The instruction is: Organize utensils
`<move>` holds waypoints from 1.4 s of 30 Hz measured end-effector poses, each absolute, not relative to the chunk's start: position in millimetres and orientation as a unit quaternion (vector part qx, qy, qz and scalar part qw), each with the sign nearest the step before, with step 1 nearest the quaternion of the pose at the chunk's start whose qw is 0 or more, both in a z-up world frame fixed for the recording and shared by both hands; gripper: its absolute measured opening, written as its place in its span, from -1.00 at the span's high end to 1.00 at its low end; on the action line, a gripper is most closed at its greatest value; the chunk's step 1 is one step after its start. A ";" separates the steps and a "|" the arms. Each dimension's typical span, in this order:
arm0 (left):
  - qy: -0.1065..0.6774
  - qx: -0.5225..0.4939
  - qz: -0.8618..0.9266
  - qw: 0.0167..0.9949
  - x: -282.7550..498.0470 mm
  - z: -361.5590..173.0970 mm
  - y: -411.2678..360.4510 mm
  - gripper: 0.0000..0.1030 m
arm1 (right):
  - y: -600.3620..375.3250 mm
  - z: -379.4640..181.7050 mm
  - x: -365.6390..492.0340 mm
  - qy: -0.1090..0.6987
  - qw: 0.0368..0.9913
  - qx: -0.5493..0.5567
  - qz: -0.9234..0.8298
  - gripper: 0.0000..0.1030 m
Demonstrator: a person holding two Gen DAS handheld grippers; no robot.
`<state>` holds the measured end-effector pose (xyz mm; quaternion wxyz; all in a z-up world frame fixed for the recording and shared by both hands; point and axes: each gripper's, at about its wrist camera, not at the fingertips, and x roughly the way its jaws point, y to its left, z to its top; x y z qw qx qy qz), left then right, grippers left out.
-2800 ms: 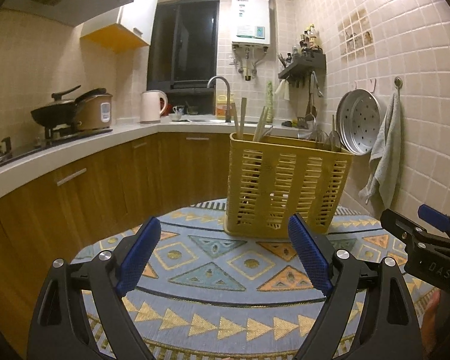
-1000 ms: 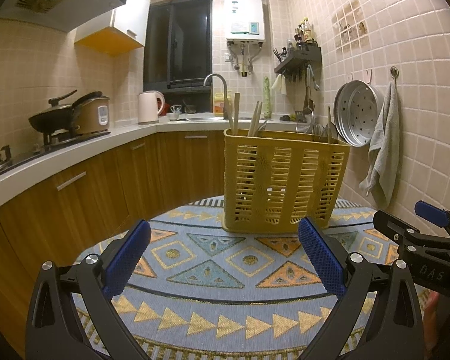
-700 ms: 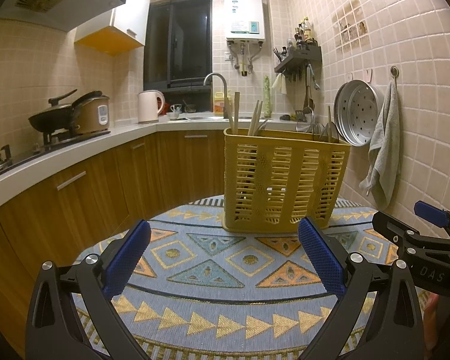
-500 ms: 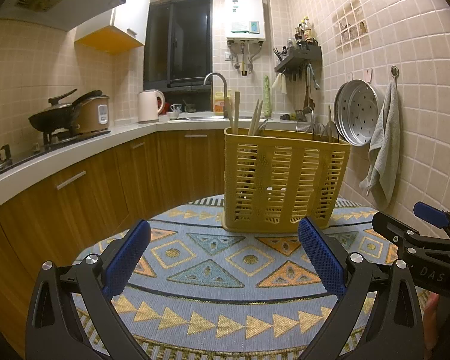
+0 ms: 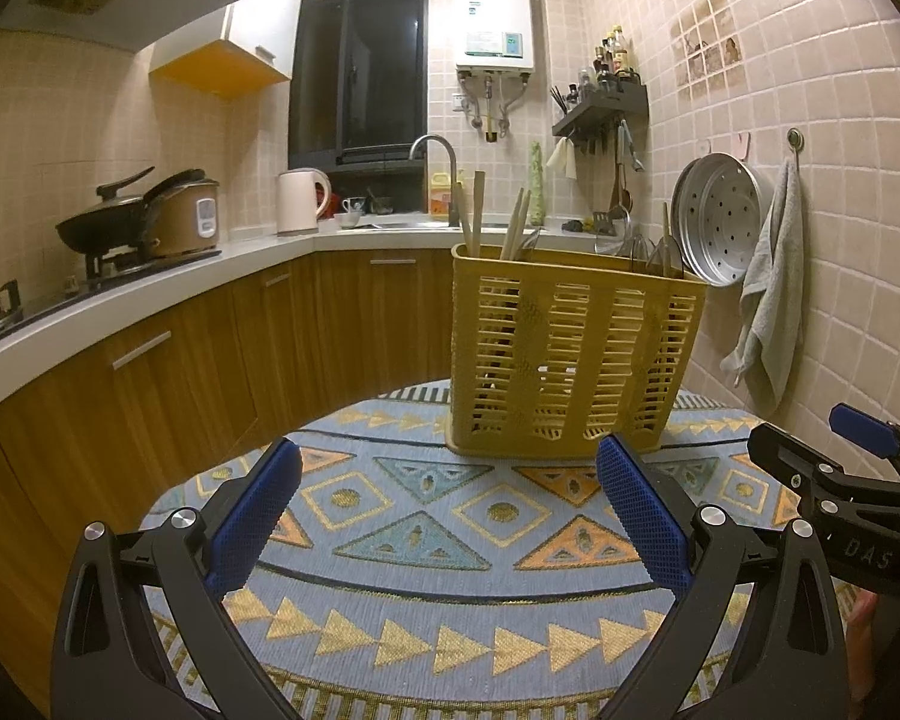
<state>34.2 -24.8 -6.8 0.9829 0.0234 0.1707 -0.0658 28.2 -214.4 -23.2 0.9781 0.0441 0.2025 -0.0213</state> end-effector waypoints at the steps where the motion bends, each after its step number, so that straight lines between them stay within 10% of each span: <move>1: 0.171 0.023 -0.065 0.983 34.2 -6.8 -24.9 -0.85 | -214.5 -23.4 28.3 0.203 0.978 0.044 -0.021 -0.80; 42: 0.175 0.024 -0.066 0.982 35.4 -6.9 -24.9 -0.85 | -213.3 -25.1 30.8 0.211 0.976 0.044 -0.014 -0.80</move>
